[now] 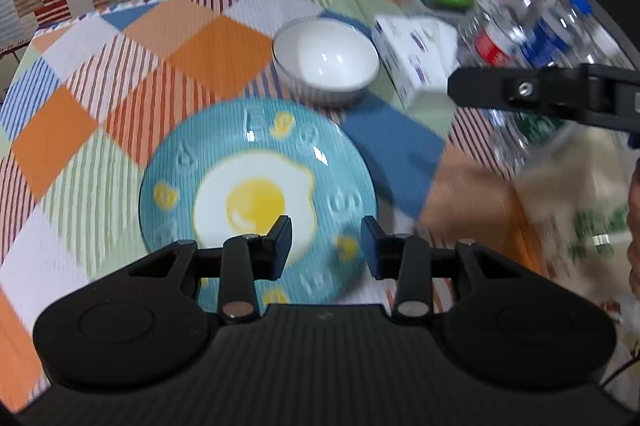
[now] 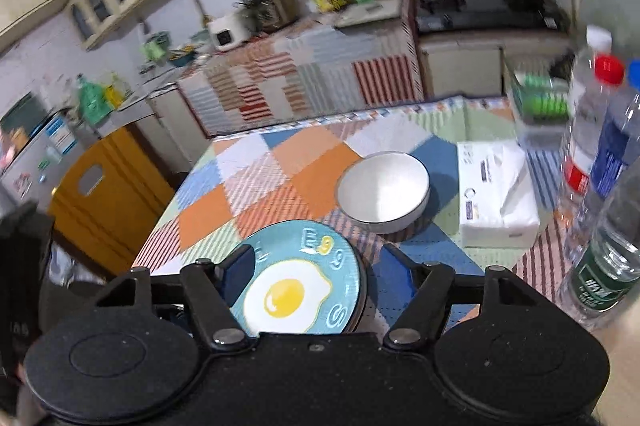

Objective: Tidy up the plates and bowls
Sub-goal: 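Move both grippers to a third white bowl beside the tissue box, then close both grippers on the third bowl rim and lift it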

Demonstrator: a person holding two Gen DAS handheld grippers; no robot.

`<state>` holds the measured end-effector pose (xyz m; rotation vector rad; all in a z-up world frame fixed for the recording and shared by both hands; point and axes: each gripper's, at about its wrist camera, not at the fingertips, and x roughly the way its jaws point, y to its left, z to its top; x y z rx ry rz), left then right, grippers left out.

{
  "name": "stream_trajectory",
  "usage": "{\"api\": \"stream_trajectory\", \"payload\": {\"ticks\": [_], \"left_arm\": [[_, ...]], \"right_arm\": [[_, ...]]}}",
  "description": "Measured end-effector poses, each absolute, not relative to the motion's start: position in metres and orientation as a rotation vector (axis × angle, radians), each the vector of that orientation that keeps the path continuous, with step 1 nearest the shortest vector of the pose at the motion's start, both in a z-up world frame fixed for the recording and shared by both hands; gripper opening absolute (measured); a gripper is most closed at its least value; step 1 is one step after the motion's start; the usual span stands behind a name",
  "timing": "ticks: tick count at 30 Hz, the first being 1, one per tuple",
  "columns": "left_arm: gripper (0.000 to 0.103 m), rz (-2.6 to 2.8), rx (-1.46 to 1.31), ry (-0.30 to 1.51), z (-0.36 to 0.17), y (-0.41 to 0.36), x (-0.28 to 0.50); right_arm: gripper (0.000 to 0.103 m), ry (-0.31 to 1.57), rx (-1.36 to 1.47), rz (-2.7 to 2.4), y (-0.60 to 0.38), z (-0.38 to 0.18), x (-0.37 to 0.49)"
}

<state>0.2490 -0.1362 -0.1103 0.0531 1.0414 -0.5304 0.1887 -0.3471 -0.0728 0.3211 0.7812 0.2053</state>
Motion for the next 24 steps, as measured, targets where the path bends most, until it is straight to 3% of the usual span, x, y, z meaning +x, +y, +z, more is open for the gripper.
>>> {"api": "stream_trajectory", "payload": {"ticks": [10, 14, 24], "left_arm": [[0.035, -0.48, -0.046, 0.997, -0.128, -0.144, 0.34], [0.036, -0.485, -0.071, 0.99, -0.141, -0.156, 0.363], [0.037, -0.484, -0.08, 1.002, -0.175, -0.183, 0.402]], "right_arm": [[0.061, 0.884, 0.491, -0.004, -0.37, -0.115, 0.268], [0.047, 0.913, 0.481, -0.033, -0.37, -0.137, 0.291], [0.046, 0.893, 0.558, -0.096, -0.375, -0.176, 0.317]]}}
